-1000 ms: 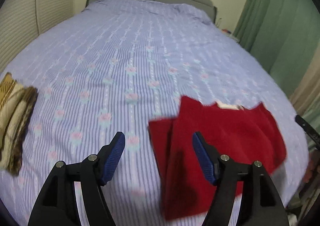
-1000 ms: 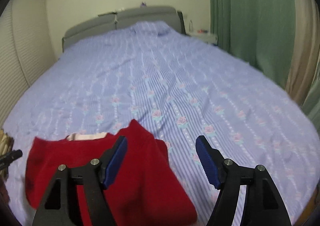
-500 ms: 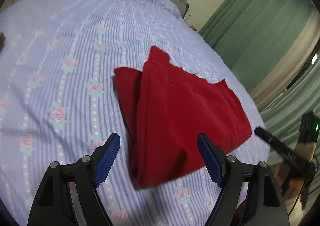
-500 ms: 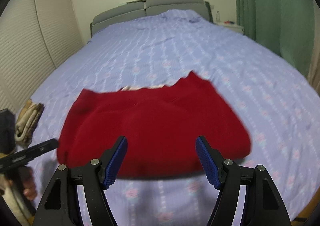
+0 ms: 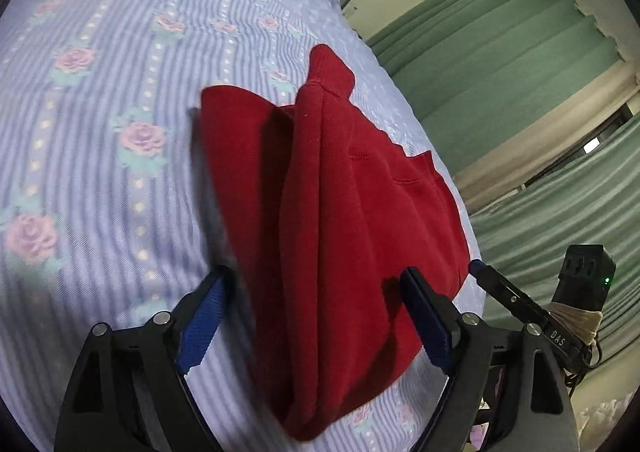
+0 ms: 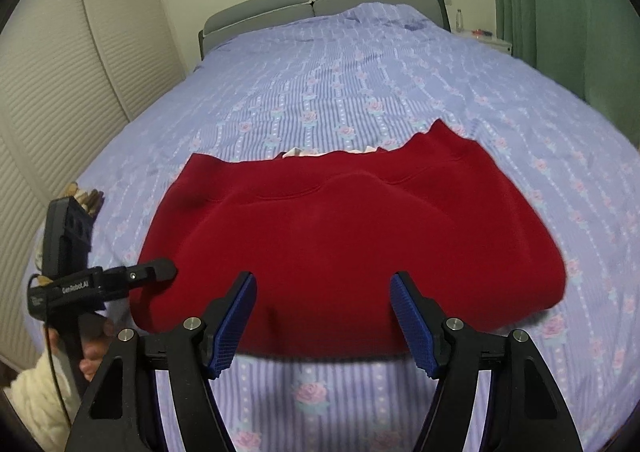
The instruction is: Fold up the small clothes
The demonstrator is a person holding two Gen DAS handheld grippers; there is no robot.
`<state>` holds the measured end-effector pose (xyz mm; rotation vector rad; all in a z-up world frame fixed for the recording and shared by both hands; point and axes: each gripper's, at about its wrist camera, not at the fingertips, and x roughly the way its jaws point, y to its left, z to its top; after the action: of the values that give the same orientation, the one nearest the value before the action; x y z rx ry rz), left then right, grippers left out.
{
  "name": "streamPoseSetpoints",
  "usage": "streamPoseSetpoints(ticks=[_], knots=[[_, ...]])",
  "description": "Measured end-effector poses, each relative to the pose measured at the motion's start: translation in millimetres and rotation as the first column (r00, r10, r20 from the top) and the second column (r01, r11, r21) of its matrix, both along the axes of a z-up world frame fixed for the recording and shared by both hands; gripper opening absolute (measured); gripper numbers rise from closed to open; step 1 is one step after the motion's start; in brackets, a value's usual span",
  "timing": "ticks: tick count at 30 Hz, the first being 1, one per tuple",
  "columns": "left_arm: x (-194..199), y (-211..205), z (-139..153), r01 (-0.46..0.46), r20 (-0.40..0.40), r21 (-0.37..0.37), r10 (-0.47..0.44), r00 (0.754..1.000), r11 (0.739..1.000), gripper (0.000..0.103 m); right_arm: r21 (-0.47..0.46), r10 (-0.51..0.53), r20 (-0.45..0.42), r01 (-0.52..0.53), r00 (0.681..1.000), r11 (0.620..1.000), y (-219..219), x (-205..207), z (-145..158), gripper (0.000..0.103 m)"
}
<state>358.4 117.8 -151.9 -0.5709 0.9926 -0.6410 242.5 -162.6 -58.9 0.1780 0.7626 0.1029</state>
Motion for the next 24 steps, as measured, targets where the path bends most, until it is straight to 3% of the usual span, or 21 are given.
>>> streamPoseSetpoints(ticks=[3, 5, 8, 10, 11, 14, 19, 24], knots=[[3, -11, 0, 0.024, 0.014, -0.021, -0.023, 1.0, 0.999, 0.084, 0.036, -0.01, -0.008, 0.01, 1.0, 0.999, -2, 7, -4, 0.053], [4, -17, 0, 0.036, 0.005, -0.038, -0.036, 0.999, 0.999, 0.077, 0.068, -0.014, -0.012, 0.015, 1.0, 0.998, -4, 11, -5, 0.046], [3, -21, 5, 0.021, 0.003, -0.038, -0.021, 1.0, 0.999, 0.061, 0.097, -0.017, -0.021, 0.019, 1.0, 0.995, -6, 15, -8, 0.036], [2, -14, 9, -0.009, -0.002, -0.041, 0.009, 1.0, 0.999, 0.039, 0.101, -0.012, -0.021, 0.014, 1.0, 0.995, -4, 17, -9, 0.033], [1, -10, 12, -0.027, -0.003, -0.046, 0.027, 1.0, 0.999, 0.033, 0.099, -0.008, -0.019, 0.01, 1.0, 0.995, -2, 17, -8, 0.032], [-1, -1, 20, -0.067, -0.011, -0.078, 0.066, 0.998, 0.995, 0.029, 0.08, 0.024, -0.01, -0.023, 1.0, 0.997, 5, 20, -7, 0.028], [-9, -24, 49, -0.078, 0.043, 0.03, 0.077, 0.996, 0.997, 0.028, 0.073, 0.02, -0.051, -0.016, 0.998, 0.997, 7, 35, -21, 0.013], [-10, -60, 86, -0.075, 0.083, 0.175, 0.061, 0.995, 0.982, 0.027, 0.106, 0.03, -0.097, -0.02, 0.995, 0.994, 3, 48, -39, 0.007]])
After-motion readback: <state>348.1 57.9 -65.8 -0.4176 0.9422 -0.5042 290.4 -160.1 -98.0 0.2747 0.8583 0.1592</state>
